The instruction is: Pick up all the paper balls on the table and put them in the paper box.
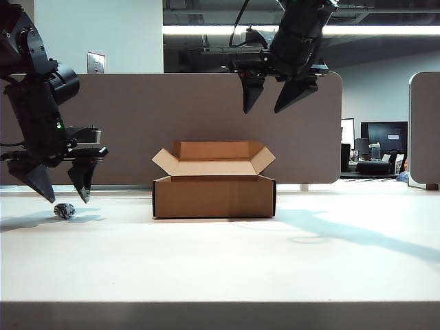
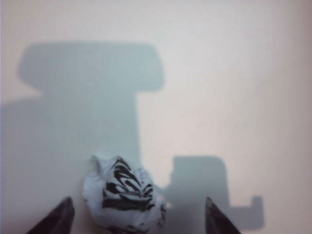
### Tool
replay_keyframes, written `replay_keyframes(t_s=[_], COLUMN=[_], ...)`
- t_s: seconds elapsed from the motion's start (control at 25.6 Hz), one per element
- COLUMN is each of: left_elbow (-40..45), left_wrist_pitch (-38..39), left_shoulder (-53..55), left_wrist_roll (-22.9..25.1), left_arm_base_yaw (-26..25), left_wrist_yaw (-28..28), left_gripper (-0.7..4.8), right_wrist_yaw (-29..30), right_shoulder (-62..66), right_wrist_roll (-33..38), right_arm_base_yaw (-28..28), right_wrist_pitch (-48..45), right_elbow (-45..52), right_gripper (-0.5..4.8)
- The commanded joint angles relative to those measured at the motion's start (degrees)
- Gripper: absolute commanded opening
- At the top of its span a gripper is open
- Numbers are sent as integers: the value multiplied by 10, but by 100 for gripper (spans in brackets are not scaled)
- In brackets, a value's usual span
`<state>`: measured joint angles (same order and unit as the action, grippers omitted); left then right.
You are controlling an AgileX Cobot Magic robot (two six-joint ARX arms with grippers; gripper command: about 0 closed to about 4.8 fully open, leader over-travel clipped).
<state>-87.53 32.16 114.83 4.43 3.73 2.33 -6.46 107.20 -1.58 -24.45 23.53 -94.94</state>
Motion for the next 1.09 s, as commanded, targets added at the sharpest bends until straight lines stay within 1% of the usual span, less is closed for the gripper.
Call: replay_keyframes(t_s=[0.04, 0.12, 0.31, 0.51, 0.55, 0.59, 0.62, 0.66, 0.9, 0.94, 0.98, 1.01, 1.09], left_elbow=[-2, -2, -2, -2, -2, -2, -2, -2, -2, -2, -2, -2, -2], left_wrist_pitch=[2, 3, -1, -5, -6, -8, -11, -12, -15, -17, -18, -22, -28], left_shoulder=[3, 5, 10, 24, 26, 26, 26, 26, 26, 26, 26, 26, 26], left_wrist_roll=[0, 0, -3, -4, -4, -4, -4, -4, -4, -4, -4, -3, -3], left_arm_base_yaw=[0, 0, -1, -4, -4, -4, -4, -4, -4, -4, -4, -4, -4], left_wrist_yaw=[-2, -2, -24, -23, -23, -23, -23, -23, -21, -21, -21, -21, -21], left_gripper=[337, 337, 337, 337, 329, 304, 225, 209, 205, 184, 151, 142, 141], right_wrist_yaw=[0, 0, 0, 0, 0, 0, 0, 0, 0, 0, 0, 0, 0], right_shoulder=[-4, -4, -4, -4, -4, -4, -4, -4, -4, -4, -4, -4, -4], right_wrist_roll=[-2, -2, -2, -2, -3, -4, -4, -4, -4, -4, -4, -4, -4], right_arm_base_yaw=[-1, -1, -1, -1, -1, -1, -1, -1, -1, -1, -1, -1, -1], right_wrist_pitch=[-6, -5, -5, 5, 4, 4, 4, 4, 6, 7, 7, 7, 8], right_elbow=[-3, -3, -3, -3, -3, -3, -3, -3, -3, -3, -3, -3, -3], right_gripper=[342, 342, 341, 341, 342, 342, 341, 341, 341, 341, 342, 341, 342])
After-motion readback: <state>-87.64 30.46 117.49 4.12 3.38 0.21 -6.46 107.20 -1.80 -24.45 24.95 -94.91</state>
